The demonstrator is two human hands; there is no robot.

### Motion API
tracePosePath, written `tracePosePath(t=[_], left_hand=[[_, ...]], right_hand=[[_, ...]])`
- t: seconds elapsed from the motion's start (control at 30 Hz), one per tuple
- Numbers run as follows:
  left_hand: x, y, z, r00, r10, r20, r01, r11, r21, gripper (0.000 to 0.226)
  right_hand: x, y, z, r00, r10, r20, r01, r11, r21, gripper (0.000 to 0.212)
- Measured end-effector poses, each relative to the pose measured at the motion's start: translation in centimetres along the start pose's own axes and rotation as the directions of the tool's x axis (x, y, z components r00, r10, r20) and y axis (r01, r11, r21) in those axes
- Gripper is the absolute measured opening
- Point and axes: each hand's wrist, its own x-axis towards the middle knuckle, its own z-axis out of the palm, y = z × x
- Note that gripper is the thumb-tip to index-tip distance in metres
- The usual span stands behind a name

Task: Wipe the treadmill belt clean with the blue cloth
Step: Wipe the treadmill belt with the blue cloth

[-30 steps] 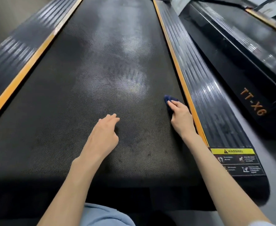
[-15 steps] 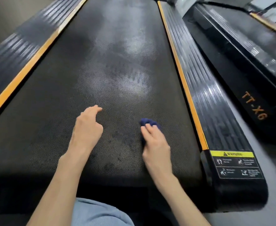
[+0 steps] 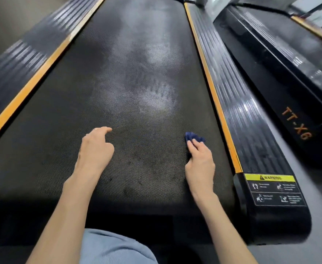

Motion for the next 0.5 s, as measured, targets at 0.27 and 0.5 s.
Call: tracePosePath(t=[0.27,0.5], left_hand=[[-0.5,-2.3,-3.3,0.985,-0.147,-0.085,0.149,0.989,0.008,0.061],[-2.6,-6.1,-4.9,0.951,-0.229,-0.207,0.232,0.973,-0.010,0.061]], right_hand=[[-2.0,-11.1,4.5,0.894,-0.353,0.276,0.254,0.906,0.339,0.048],[-0.8,-10.7,5.4,0.982,-0.035,0.185,-0.001,0.982,0.189,0.049]])
